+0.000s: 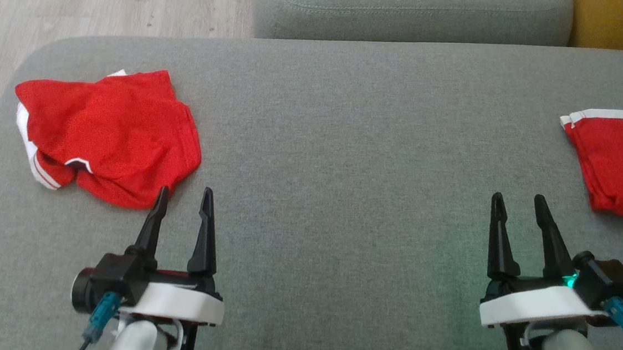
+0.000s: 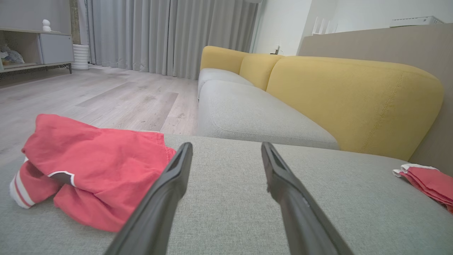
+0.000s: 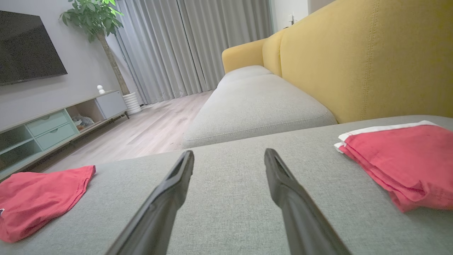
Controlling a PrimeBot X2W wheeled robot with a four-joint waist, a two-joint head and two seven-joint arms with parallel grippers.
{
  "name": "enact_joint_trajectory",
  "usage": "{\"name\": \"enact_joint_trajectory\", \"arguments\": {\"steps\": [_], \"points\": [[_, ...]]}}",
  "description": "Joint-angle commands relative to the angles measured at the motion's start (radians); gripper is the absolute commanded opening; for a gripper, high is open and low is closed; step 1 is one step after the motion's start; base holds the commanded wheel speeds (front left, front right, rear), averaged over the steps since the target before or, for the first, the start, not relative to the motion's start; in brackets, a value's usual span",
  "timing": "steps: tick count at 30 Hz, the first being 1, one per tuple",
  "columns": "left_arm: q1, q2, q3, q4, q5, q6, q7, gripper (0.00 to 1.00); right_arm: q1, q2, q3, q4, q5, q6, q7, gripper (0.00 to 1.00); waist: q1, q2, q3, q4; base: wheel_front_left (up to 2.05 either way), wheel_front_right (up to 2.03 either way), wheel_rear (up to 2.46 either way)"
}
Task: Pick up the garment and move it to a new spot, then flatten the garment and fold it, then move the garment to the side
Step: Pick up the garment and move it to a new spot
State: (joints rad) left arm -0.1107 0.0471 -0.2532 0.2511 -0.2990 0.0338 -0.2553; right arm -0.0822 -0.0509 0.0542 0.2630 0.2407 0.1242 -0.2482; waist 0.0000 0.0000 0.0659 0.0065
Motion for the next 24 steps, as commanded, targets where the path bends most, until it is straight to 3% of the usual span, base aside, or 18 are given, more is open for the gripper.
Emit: {"name": "enact_joint_trajectory", "arguments": {"steps": [1,15,24], "points": [[-0.012,0.003,0.036,-0.028,0.000,-0.004,-0.006,1.00,-0.020,0.000,0.028,-0.043,0.009,0.007,-0.013,1.00,0.0000,0.0000,-0.002,0.000,0.00,0.00,0.00],[-0.015,0.003,0.030,-0.027,-0.001,-0.005,-0.006,1.00,-0.007,0.001,0.038,-0.064,0.031,0.007,-0.013,1.00,0.0000,0.0000,-0.014,0.020,0.00,0.00,0.00],[-0.008,0.003,0.031,-0.019,0.008,-0.003,-0.006,1.00,0.033,0.001,0.102,-0.072,0.040,0.007,-0.013,1.00,0.0000,0.0000,-0.042,0.148,0.00,0.00,0.00]]}}
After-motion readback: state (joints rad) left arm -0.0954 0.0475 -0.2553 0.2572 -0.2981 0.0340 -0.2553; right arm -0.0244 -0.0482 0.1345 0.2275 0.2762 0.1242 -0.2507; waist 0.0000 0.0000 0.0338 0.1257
